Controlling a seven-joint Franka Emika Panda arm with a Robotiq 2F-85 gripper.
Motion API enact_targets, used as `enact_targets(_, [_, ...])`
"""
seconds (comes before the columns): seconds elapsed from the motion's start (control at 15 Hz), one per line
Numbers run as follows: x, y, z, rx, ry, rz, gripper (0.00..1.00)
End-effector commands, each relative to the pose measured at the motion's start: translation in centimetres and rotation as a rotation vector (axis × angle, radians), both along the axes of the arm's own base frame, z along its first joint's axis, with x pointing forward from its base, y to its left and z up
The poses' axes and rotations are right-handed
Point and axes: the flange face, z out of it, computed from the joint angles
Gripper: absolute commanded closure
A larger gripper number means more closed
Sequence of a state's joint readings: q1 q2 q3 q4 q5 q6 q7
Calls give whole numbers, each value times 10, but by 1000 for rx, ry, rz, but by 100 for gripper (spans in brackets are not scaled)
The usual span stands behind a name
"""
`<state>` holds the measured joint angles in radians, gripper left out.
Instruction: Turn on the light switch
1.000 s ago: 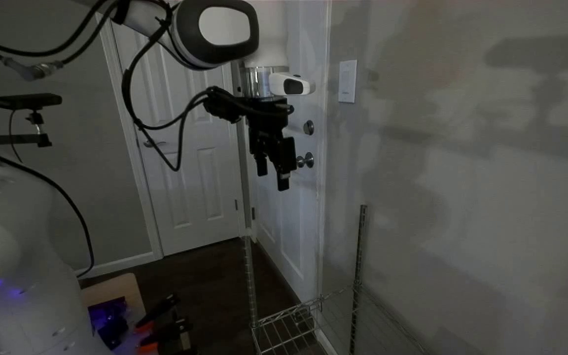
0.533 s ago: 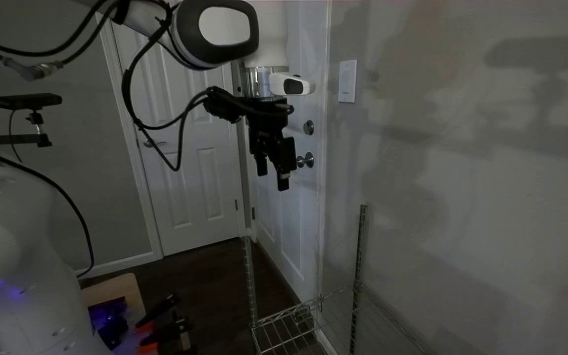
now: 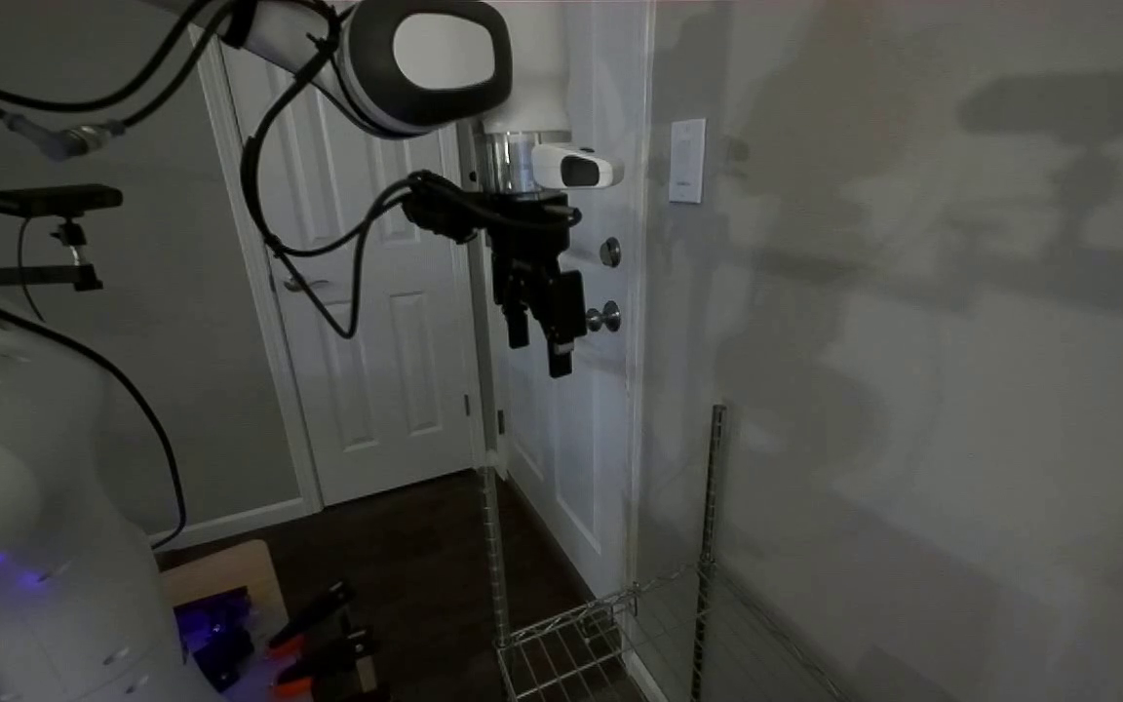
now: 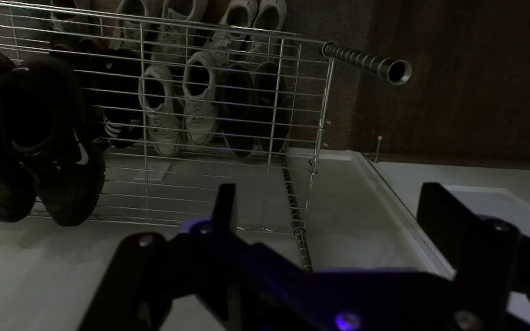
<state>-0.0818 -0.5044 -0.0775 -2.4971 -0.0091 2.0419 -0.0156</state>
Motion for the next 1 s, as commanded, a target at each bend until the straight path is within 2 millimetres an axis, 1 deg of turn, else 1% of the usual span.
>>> enact_targets(0.0, [0,0,1,0,1,0,0])
enact_targets(0.07, [2,0,-1,4,1,1,0])
enact_targets(0.13, [3,0,-1,5,-1,5,25])
enact_targets(0.2, [6,2,-2,2,0,14,27])
enact_targets(0.27, [6,3,-3,1,0,16,33])
enact_targets(0.67, [16,11,-2,3,-24,32,74])
enact_targets(0.8, [23,15,4,-2,-78,41,85])
enact_targets(0.87, [26,17,6,-6,-114,49,93])
enact_targets(0.93, [29,18,8,-11,-153,55,98])
